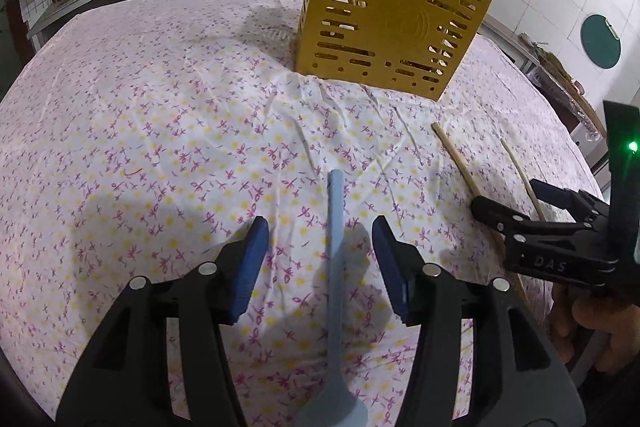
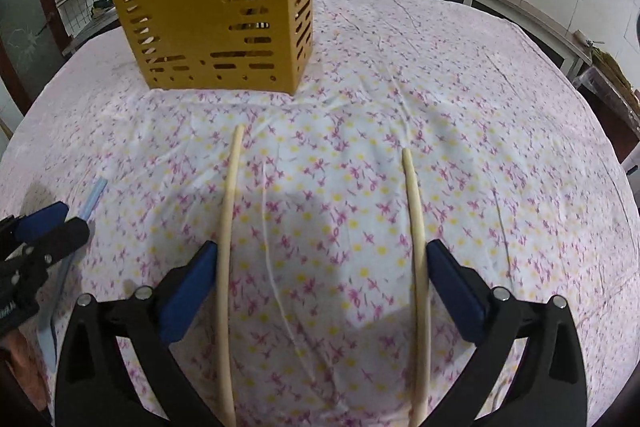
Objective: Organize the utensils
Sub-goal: 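Close the left tool on the light blue spoon handle while the right tool grasps two chopsticks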
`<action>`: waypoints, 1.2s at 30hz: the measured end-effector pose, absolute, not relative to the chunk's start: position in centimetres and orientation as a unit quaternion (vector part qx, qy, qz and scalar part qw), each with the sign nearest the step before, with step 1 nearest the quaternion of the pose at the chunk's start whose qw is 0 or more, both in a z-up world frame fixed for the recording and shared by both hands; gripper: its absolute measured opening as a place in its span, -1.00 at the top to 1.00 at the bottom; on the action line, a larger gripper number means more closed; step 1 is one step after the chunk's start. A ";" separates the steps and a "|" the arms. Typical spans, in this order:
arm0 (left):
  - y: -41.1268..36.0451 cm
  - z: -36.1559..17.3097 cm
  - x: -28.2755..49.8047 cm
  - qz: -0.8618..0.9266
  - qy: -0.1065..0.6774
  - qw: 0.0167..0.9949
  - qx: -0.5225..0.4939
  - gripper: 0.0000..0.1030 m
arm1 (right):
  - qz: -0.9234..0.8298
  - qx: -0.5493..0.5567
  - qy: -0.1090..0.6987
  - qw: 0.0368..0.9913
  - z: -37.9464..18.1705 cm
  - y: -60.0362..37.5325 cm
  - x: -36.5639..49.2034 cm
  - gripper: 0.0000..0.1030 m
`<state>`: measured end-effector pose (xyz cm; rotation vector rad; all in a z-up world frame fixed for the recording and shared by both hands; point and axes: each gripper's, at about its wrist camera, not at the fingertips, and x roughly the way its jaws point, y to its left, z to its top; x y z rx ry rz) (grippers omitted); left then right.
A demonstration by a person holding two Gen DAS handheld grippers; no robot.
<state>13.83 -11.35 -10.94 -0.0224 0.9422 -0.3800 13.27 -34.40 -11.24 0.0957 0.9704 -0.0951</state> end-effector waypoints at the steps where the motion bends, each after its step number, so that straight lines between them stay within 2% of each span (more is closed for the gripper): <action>1: -11.5 -10.9 13.9 -0.182 0.452 0.873 -0.011 -0.01 | -0.046 0.045 0.468 0.882 -11.2 -34.4 13.5 -0.90; 2: -11.6 -10.9 13.9 -0.184 0.452 0.873 -0.011 -0.01 | -0.045 0.043 0.468 0.882 -11.2 -34.4 13.6 -0.86; 4: -11.8 -10.9 13.8 -0.188 0.453 0.871 -0.009 0.17 | -0.040 0.040 0.465 0.883 -11.1 -34.0 13.7 -0.69; 6: -11.6 -10.9 13.8 -0.196 0.460 0.865 -0.022 0.52 | -0.037 0.036 0.463 0.885 -10.8 -33.9 13.6 -0.45; 9: -11.6 -10.8 13.8 -0.209 0.469 0.857 -0.029 0.85 | -0.028 0.036 0.465 0.884 -10.5 -34.3 13.2 -0.16; 11: -11.7 -10.8 13.6 -0.213 0.471 0.855 -0.029 0.89 | -0.024 0.041 0.468 0.882 -10.1 -35.0 13.0 0.20; 13: -11.8 -10.8 13.3 -0.218 0.473 0.853 -0.029 0.89 | -0.023 0.047 0.472 0.880 -10.0 -35.8 12.9 0.32; 16: -12.2 -10.9 13.0 -0.222 0.478 0.849 -0.025 0.89 | -0.014 0.056 0.478 0.876 -10.3 -36.5 12.8 0.32; 18: -12.4 -11.1 13.0 -0.219 0.480 0.849 -0.022 0.89 | -0.010 0.057 0.485 0.873 -10.3 -36.3 12.9 0.23; 20: -12.6 -11.1 13.1 -0.216 0.481 0.849 -0.023 0.89 | -0.004 0.064 0.488 0.871 -10.2 -35.9 13.0 0.02; 24: -13.1 -11.0 13.0 -0.215 0.482 0.849 -0.027 0.83 | -0.008 0.026 0.481 0.876 -10.4 -34.5 13.0 0.00; 25: -13.2 -11.0 13.0 -0.214 0.481 0.850 -0.025 0.83 | -0.005 0.024 0.480 0.877 -10.4 -34.6 13.1 0.06; 27: -13.3 -11.1 13.1 -0.213 0.481 0.850 -0.025 0.83 | -0.008 0.020 0.477 0.878 -10.2 -35.0 13.0 0.44; 28: -13.1 -11.0 13.1 -0.214 0.481 0.850 -0.026 0.83 | -0.014 0.023 0.478 0.878 -10.1 -35.5 12.9 0.70; 31: -12.7 -11.0 13.2 -0.211 0.483 0.849 -0.032 0.83 | -0.011 0.042 0.478 0.877 -9.8 -36.6 12.7 0.87; 36: -12.4 -11.0 13.1 -0.212 0.485 0.847 -0.035 0.83 | -0.008 0.039 0.487 0.872 -10.0 -36.3 12.7 0.86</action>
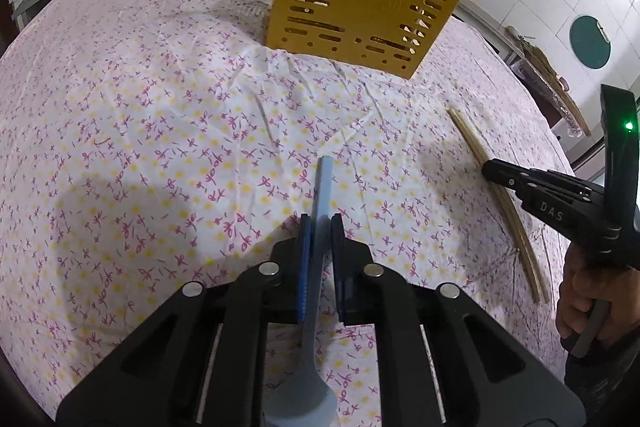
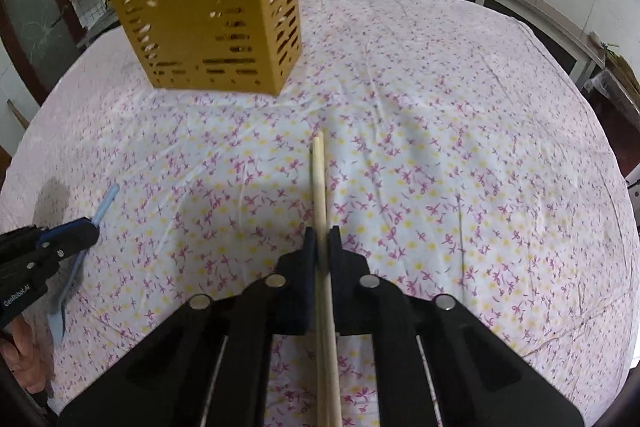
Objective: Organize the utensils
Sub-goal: 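Close the left tool on the light blue spoon handle while the right tool grasps two chopsticks, then lift the blue spoon and chopsticks and carry both above the yellow basket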
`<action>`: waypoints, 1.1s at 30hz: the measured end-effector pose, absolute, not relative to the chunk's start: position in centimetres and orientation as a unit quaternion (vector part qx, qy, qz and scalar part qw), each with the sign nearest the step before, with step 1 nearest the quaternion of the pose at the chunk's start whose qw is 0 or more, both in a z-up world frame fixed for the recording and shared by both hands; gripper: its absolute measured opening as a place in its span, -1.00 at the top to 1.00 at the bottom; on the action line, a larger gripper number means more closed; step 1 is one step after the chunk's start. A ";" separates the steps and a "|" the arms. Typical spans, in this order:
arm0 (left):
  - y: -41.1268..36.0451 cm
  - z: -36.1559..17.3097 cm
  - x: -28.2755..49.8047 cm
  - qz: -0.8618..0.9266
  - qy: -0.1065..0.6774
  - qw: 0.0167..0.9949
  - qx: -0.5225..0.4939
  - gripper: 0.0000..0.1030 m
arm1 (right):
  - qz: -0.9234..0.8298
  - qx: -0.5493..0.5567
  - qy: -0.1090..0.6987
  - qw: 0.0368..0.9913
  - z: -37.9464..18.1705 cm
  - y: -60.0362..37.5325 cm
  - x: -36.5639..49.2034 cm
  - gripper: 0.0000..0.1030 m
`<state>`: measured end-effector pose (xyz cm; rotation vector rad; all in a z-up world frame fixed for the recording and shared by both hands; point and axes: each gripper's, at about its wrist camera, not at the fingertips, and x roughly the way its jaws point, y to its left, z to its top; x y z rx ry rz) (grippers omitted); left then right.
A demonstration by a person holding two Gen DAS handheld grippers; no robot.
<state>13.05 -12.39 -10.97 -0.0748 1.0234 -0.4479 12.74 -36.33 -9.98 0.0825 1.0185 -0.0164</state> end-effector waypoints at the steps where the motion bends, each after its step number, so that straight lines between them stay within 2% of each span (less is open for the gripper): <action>1: -12.4 -11.1 13.0 -0.213 0.485 0.847 -0.034 0.83 | -0.008 0.033 0.487 0.873 -10.1 -36.3 12.8 0.85; 13: -13.0 -11.4 13.7 -0.225 0.489 0.843 -0.002 0.84 | 0.007 0.021 0.491 0.871 -10.2 -36.6 13.7 0.83; 20: -13.2 -11.2 13.4 -0.224 0.477 0.850 -0.006 0.91 | 0.002 0.059 0.480 0.875 -10.0 -37.2 13.2 0.88; 33: -12.5 -5.2 12.7 -0.233 0.396 0.888 -0.031 0.90 | 0.032 0.123 0.391 0.911 -6.1 -38.9 11.1 0.89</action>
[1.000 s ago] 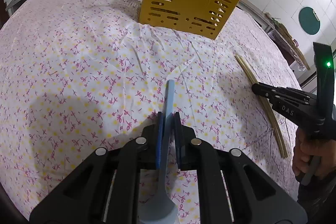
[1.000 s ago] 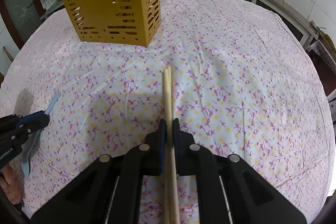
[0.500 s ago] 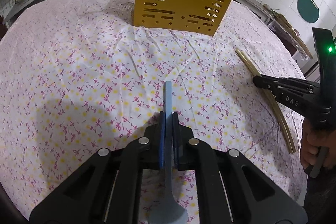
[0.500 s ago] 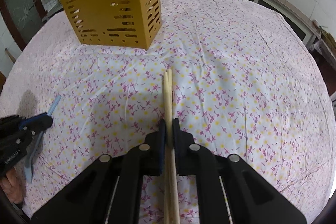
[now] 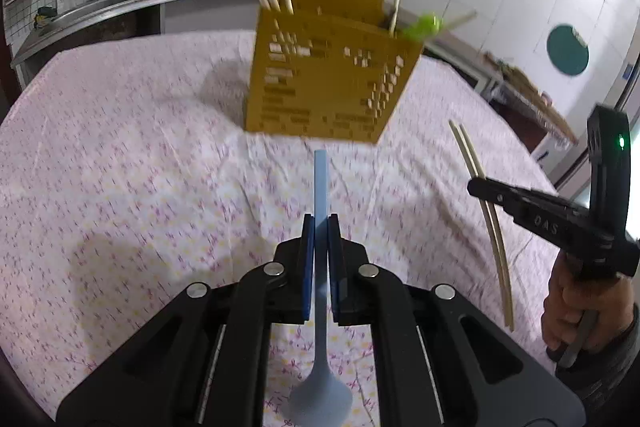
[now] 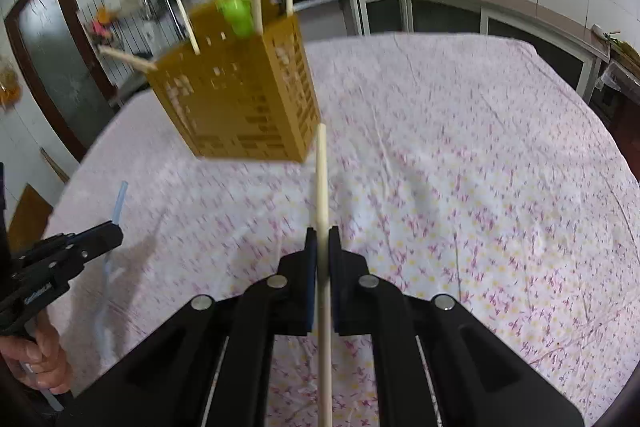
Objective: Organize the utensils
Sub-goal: 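Lift the blue spoon and chopsticks and carry both above the yellow basket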
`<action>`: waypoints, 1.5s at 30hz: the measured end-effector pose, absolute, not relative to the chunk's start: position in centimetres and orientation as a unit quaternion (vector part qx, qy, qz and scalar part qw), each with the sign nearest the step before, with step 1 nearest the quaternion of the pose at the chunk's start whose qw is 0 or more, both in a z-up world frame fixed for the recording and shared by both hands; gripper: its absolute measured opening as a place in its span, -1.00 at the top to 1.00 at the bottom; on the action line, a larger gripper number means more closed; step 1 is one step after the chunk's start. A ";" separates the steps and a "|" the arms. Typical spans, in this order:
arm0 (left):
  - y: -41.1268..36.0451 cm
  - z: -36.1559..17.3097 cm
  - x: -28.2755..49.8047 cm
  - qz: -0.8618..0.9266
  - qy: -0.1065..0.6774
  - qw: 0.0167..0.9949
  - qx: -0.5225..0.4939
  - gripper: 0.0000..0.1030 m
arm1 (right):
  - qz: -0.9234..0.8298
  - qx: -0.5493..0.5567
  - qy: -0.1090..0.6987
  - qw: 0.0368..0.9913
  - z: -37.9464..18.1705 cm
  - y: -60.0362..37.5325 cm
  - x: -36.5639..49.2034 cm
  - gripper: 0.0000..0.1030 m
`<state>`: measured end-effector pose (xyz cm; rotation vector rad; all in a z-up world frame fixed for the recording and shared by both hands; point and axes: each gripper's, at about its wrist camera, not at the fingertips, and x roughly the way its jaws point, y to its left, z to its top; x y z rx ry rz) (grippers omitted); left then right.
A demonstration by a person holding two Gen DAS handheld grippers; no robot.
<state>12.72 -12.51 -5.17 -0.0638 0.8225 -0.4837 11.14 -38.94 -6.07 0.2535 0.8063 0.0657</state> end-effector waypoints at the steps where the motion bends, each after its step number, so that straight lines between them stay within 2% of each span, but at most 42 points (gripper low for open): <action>1: -12.4 -4.7 12.7 -0.232 0.390 0.891 -0.031 0.90 | 0.031 0.125 0.382 0.915 -5.6 -39.1 11.0 0.89; 15: -11.7 0.2 12.9 -0.237 0.325 0.915 -0.033 0.90 | 0.037 0.147 0.270 0.951 0.1 -40.6 9.0 0.88; 32: -11.6 2.2 12.9 -0.242 0.306 0.920 -0.034 0.90 | 0.042 0.125 0.229 0.964 3.1 -40.5 9.1 0.88; 45: -12.6 12.8 15.7 -0.252 0.217 0.943 -0.006 0.90 | 0.059 0.063 0.115 0.990 13.3 -37.4 11.8 0.89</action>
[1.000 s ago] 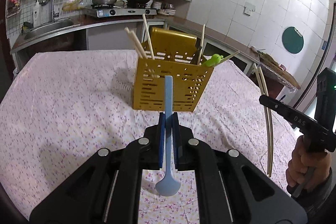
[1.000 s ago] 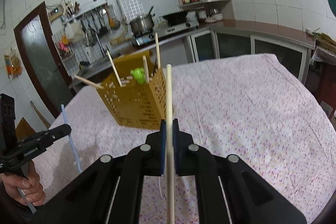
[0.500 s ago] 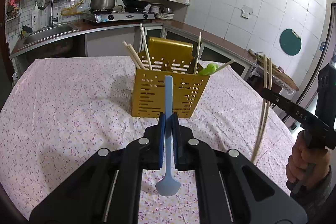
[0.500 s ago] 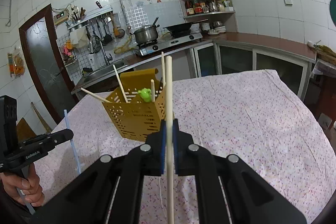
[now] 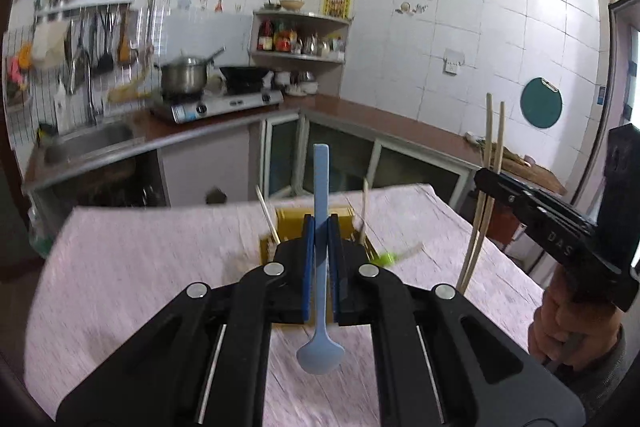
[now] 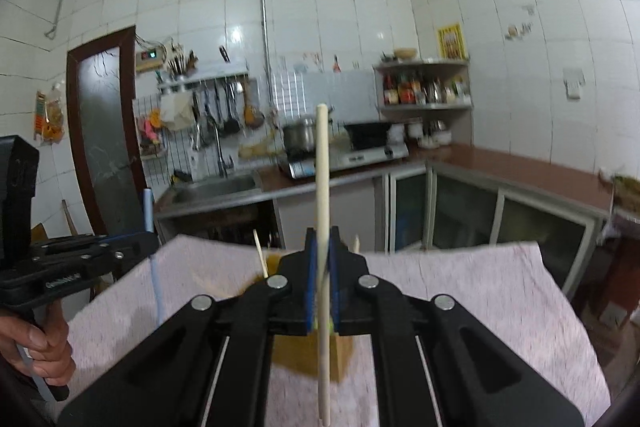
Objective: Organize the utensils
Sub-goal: 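Lift the blue spoon and chopsticks and carry both above the yellow basket, then lower the blue spoon with the left tool while the right tool drops the chopsticks into the basket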
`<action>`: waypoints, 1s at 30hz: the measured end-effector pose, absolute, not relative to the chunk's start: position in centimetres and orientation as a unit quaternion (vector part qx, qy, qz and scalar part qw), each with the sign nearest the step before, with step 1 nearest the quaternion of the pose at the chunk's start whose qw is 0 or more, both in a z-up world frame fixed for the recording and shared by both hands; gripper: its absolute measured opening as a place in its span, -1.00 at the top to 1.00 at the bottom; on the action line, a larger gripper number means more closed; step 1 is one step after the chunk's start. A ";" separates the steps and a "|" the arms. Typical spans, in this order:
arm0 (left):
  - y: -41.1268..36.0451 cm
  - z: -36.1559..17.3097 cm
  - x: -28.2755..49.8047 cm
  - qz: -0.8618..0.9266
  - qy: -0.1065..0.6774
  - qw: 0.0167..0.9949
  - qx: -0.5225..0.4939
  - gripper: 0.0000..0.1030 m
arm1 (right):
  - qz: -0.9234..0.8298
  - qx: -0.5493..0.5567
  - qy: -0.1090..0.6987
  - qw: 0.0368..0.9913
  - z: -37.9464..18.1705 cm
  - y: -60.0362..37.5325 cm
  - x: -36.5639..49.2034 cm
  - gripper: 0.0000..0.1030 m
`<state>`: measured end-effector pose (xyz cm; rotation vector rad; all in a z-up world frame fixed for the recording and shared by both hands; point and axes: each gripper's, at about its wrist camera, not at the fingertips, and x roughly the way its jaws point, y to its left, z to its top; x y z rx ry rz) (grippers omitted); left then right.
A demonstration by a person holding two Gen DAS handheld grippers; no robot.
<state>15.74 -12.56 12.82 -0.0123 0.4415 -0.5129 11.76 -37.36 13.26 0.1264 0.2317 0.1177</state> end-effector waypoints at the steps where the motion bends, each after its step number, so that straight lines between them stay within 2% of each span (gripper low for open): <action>1: -12.6 13.5 16.5 -0.251 0.214 0.944 -0.009 0.90 | 0.060 0.062 0.107 0.990 14.0 -37.1 12.2 0.89; 8: -13.6 16.0 20.1 -0.228 0.188 0.955 -0.007 0.90 | 0.048 0.052 0.071 0.995 16.5 -35.7 15.5 0.89; 15: -14.3 16.1 23.3 -0.211 0.187 0.960 -0.011 0.90 | 0.043 0.066 0.069 0.994 16.5 -36.0 18.8 0.89; 30: -15.1 12.7 27.3 -0.186 0.181 0.966 -0.005 0.90 | 0.035 0.064 0.087 0.993 13.0 -35.5 22.5 0.89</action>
